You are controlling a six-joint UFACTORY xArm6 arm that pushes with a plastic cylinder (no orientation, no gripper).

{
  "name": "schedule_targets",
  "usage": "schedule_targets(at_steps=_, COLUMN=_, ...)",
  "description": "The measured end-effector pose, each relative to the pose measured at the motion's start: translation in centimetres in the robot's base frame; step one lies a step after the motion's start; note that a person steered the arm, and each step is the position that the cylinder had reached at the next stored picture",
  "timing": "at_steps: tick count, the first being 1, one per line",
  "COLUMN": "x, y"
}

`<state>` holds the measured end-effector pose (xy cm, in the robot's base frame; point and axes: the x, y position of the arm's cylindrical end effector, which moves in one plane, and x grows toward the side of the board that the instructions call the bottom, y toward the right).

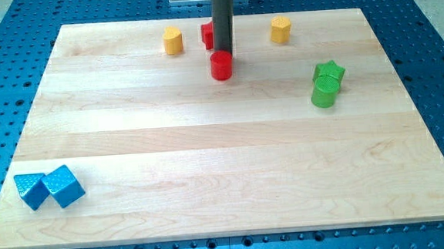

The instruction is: Push the red star into the red circle

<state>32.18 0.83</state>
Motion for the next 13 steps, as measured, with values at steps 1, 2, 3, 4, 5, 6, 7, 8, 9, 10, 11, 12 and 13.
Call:
schedule_targets(at_steps=1, x=3.7, y=-0.2)
schedule_targets(at_steps=2, x=2.5, y=1.4)
schedule_targets(at_steps=3, x=-2.9, y=5.5)
schedule_targets(at_steps=4, x=-8.2, y=6.5)
schedule_targets(at_steps=5, x=-10.5, y=5.3)
schedule_targets(at_steps=6, x=-8.9, y=0.3)
schedule_targets(at_steps=7, x=-4.6, y=-3.4)
schedule_targets(at_steps=8, x=-0.9, y=-4.4)
schedule_targets(at_steps=9, x=-1.8, y=-5.3)
schedule_targets(at_steps=10, x=-3.1, y=-7.7)
schedule_targets(at_steps=11, x=-1.2, y=-9.9)
schedule_targets(at_steps=12, x=3.3, y=-9.3)
schedule_targets(at_steps=13, x=5.6, y=-8.4)
